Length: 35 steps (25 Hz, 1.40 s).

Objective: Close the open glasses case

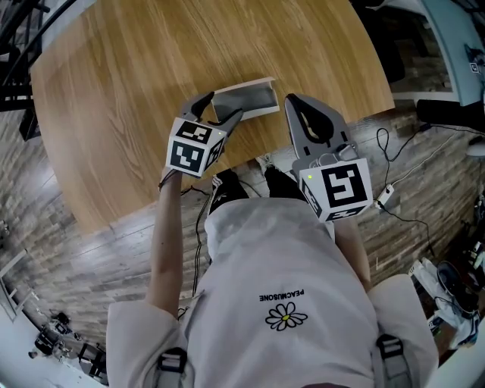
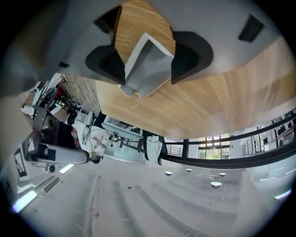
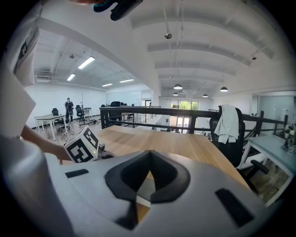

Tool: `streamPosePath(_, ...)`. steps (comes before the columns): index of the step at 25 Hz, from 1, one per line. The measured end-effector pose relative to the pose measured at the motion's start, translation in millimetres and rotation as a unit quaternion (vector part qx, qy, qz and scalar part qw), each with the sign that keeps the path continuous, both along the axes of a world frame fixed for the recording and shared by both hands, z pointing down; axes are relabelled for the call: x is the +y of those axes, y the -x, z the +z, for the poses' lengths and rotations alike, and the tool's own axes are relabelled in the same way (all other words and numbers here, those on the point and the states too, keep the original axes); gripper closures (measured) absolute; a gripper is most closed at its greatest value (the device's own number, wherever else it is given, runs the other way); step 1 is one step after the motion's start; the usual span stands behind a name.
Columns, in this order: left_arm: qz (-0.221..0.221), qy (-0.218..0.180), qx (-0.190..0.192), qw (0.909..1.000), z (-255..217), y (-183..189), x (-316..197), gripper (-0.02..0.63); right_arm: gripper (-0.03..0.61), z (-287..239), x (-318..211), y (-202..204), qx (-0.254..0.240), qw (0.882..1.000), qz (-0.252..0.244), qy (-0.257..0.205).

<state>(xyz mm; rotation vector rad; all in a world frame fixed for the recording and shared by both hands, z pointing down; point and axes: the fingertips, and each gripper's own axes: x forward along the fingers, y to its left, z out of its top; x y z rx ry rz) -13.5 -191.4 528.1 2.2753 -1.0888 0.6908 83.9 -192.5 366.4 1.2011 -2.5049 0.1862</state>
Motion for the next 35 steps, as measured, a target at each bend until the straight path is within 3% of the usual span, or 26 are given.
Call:
streamPosePath(7,-0.026,-0.030,-0.003,0.9992,-7,10,-11,0.307,0.572,2,2,4,0.000,1.000,-0.005,0.001)
streamPosePath(13,-0.025,-0.008,0.000,0.9996,5,11,-8,0.307,0.572,1,3,3,0.005,1.000,-0.006,-0.002)
streamPosePath(35,-0.012,0.012,0.017,0.9997,4,-3,35,0.307,0.572,10,4,15,0.006,1.000,-0.021,0.010)
